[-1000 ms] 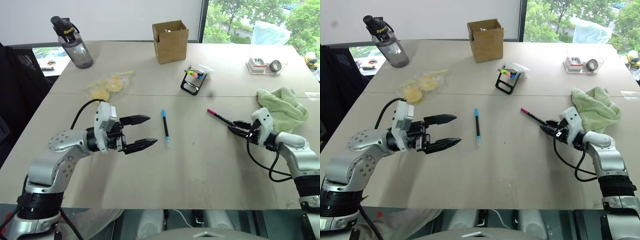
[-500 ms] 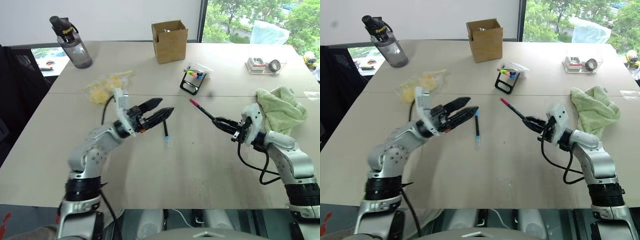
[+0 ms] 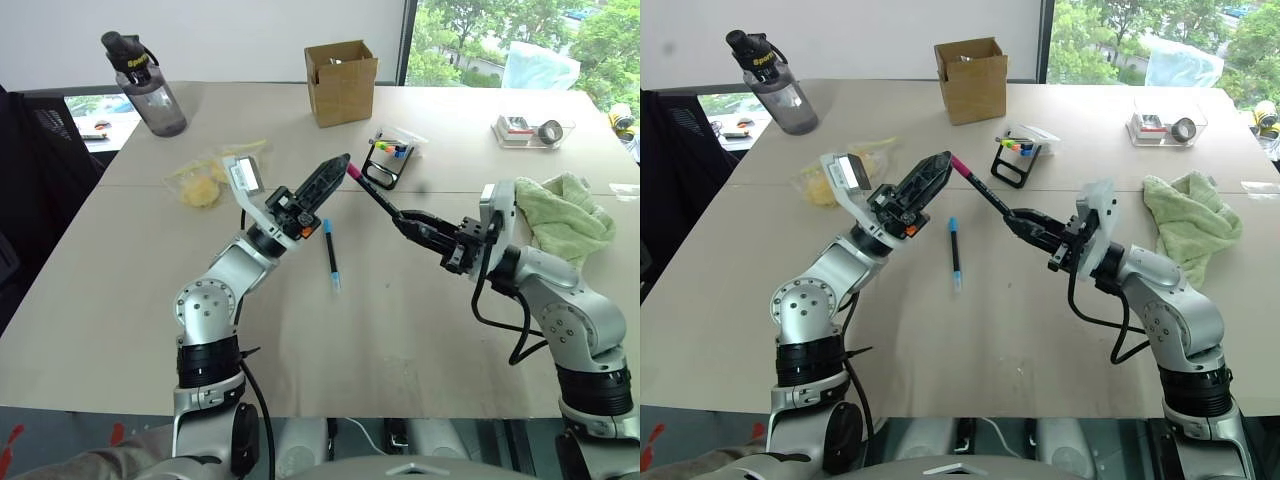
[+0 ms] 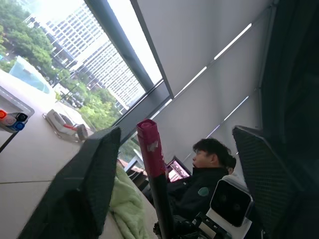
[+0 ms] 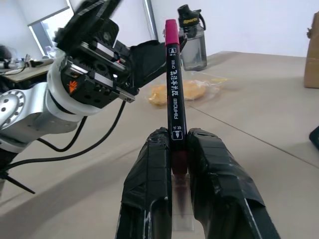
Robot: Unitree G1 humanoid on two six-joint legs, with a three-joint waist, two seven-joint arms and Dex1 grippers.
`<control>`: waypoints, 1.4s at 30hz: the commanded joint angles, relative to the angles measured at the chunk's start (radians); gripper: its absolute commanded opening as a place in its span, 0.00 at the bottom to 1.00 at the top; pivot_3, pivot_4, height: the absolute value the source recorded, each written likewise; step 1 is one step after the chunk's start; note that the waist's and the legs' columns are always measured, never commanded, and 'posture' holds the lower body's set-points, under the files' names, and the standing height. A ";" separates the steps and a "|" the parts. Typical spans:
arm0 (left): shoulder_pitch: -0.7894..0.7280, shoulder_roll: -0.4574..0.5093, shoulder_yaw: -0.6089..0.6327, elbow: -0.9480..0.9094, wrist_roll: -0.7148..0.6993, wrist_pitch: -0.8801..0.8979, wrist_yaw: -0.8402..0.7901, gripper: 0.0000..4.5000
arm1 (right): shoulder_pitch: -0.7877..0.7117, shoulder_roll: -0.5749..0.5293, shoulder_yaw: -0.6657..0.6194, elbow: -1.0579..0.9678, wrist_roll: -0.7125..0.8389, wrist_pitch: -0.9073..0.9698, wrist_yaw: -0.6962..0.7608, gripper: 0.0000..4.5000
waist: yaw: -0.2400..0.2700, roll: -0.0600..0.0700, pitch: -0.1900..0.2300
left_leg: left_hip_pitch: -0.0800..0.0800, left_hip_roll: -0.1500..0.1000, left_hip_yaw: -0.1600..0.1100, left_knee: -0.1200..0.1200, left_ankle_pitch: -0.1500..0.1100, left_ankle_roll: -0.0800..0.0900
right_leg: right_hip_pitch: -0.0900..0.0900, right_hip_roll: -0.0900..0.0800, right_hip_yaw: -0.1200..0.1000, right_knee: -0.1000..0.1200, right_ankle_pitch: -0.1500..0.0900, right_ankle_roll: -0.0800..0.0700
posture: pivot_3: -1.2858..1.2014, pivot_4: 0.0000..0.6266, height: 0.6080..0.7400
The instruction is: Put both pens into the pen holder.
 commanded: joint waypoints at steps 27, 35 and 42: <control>-0.156 0.338 -0.327 0.064 0.491 -0.223 -0.553 0.00 | -0.172 -0.264 0.110 -0.037 0.044 0.280 0.052 0.94 | 0.002 0.000 0.000 | -0.001 0.000 0.000 -0.002 -0.001 0.002 | 0.000 0.002 0.000 -0.005 0.000 0.000 | 0.52 0.24 0.97; -0.298 0.304 -0.471 0.136 0.659 -0.338 -0.698 0.00 | -0.370 -0.219 0.116 0.009 0.137 0.506 0.006 0.94 | 0.001 0.000 0.001 | -0.006 0.001 -0.001 -0.003 -0.001 0.002 | -0.004 0.002 0.000 -0.007 0.000 0.000 | 0.52 0.24 0.97; -0.334 0.269 -0.481 0.214 0.719 -0.400 -0.757 0.00 | -0.421 -0.216 0.109 0.031 0.145 0.571 -0.003 0.33 | 0.002 0.000 0.001 | -0.019 0.001 -0.001 -0.001 -0.001 0.002 | -0.015 0.001 0.000 -0.006 0.000 0.000 | 0.52 0.24 0.97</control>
